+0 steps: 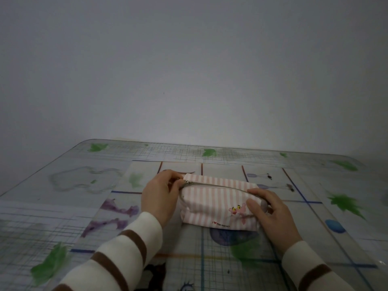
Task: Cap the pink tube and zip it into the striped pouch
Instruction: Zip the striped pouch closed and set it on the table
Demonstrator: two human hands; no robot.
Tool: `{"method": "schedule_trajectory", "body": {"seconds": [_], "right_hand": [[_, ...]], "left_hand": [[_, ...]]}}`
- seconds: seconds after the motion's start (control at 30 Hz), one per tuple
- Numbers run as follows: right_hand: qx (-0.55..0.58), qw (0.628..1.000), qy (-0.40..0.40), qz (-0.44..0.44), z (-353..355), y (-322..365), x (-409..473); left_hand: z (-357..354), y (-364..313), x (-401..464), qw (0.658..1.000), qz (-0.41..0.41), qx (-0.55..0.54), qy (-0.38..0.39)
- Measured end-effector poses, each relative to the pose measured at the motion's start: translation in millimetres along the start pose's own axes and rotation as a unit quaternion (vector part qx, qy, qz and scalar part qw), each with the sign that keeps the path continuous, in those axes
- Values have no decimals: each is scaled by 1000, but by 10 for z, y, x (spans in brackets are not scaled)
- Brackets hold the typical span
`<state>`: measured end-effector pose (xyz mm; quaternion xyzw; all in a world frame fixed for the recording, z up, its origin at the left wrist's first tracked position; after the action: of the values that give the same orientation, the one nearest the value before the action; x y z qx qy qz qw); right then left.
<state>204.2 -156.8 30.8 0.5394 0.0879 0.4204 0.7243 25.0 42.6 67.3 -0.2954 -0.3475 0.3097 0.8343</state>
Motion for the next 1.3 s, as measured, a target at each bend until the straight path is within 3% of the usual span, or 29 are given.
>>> {"method": "schedule_trajectory", "body": {"seconds": [0.33, 0.47, 0.6, 0.73, 0.93, 1.3], "right_hand": [[-13, 1000, 5, -4, 1, 85, 14], [-119, 992, 32, 3, -18, 217, 109], [-259, 962, 84, 40, -164, 474, 266], [-365, 911, 184, 52, -368, 696, 407], [-396, 865, 302, 50, -668, 822, 551], [-285, 924, 253, 36, -638, 749, 632]], "left_hand": [[-9, 26, -26, 999, 31, -36, -5], [-2, 13, -11, 998, 38, -55, -2], [-4, -6, -14, 996, 45, -77, -2], [-17, 2, -22, 994, 52, -98, -9], [-22, 25, -29, 990, 39, -134, -11], [-5, 87, -45, 986, 31, -164, -4]]}}
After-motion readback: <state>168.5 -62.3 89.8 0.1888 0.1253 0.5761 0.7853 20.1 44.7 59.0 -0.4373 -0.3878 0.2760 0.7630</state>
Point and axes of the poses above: each hand's wrist, its own x-axis towards the middle knuckle, its own z-axis out of the back of the hand, y = z × x, the point moved 3 cm from there along x, towards the middle knuckle, and after that the axes turned 8 degrees about y, right-handed, at the moved point
